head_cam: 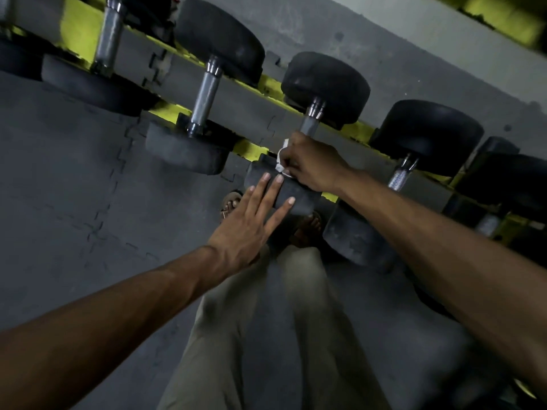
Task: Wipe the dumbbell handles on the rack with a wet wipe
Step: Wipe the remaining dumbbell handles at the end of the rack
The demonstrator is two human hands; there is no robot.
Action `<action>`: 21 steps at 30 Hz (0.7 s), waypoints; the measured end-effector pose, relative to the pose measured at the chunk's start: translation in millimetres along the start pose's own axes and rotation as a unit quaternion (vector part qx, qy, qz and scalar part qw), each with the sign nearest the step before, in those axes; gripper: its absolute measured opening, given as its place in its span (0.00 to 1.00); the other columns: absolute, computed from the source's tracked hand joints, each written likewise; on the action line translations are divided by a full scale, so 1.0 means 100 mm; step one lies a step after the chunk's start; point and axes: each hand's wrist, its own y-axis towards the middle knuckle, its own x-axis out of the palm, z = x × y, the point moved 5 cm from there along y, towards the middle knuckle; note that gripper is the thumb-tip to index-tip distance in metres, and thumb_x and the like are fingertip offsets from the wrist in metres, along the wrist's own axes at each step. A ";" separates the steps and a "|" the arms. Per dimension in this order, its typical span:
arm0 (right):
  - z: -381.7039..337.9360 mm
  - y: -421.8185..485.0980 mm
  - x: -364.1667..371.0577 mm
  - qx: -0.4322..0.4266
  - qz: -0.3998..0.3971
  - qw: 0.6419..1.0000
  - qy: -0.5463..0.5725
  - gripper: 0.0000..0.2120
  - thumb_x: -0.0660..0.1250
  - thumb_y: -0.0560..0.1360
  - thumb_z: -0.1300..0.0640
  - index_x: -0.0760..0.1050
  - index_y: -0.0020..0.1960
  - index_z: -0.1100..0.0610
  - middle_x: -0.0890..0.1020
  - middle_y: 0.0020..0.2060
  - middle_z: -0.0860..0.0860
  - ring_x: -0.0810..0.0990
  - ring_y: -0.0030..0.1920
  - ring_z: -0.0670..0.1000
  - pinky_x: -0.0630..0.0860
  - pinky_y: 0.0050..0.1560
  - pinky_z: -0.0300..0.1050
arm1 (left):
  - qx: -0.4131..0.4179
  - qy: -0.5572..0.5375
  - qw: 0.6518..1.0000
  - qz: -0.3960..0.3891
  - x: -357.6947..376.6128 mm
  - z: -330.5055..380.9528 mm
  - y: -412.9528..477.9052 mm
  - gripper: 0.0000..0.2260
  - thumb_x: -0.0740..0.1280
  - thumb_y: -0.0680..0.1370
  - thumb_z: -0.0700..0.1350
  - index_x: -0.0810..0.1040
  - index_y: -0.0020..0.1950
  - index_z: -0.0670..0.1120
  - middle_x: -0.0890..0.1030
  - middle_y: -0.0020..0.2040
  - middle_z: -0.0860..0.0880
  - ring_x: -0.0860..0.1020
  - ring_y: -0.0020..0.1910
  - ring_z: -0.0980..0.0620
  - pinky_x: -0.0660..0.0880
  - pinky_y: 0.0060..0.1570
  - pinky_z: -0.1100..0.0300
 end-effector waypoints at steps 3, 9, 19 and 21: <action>0.07 -0.10 0.15 0.072 0.042 0.997 0.004 0.02 0.64 0.81 0.55 0.73 0.52 0.54 0.78 0.52 0.54 0.79 0.47 0.57 0.71 0.38 0.48 | -0.003 -0.013 1.000 -0.003 0.02 0.01 0.00 0.51 0.67 0.81 0.50 0.23 0.79 0.43 0.22 0.75 0.30 0.29 0.78 0.28 0.43 0.82 0.37; 0.36 -0.22 0.38 0.289 0.116 0.915 0.257 0.08 0.72 0.77 0.51 0.75 0.48 0.54 0.79 0.45 0.47 0.78 0.47 0.48 0.67 0.42 0.41 | -0.001 -0.006 1.000 0.006 0.04 0.03 0.03 0.52 0.65 0.81 0.55 0.23 0.79 0.41 0.24 0.76 0.28 0.31 0.79 0.27 0.47 0.81 0.36; 0.43 -0.23 0.59 0.374 0.160 0.845 0.348 0.13 0.67 0.79 0.56 0.78 0.62 0.55 0.82 0.50 0.47 0.81 0.50 0.50 0.77 0.49 0.43 | 0.008 -0.002 1.000 0.019 0.05 0.00 0.02 0.54 0.67 0.81 0.58 0.24 0.80 0.41 0.25 0.76 0.29 0.31 0.79 0.27 0.48 0.81 0.36; 0.43 -0.21 0.60 0.389 0.175 0.828 0.363 0.07 0.68 0.74 0.59 0.85 0.46 0.54 0.86 0.40 0.47 0.84 0.43 0.49 0.79 0.43 0.44 | 0.015 -0.002 1.000 0.017 0.04 -0.01 0.02 0.57 0.68 0.79 0.63 0.24 0.80 0.41 0.24 0.76 0.28 0.31 0.79 0.27 0.48 0.81 0.36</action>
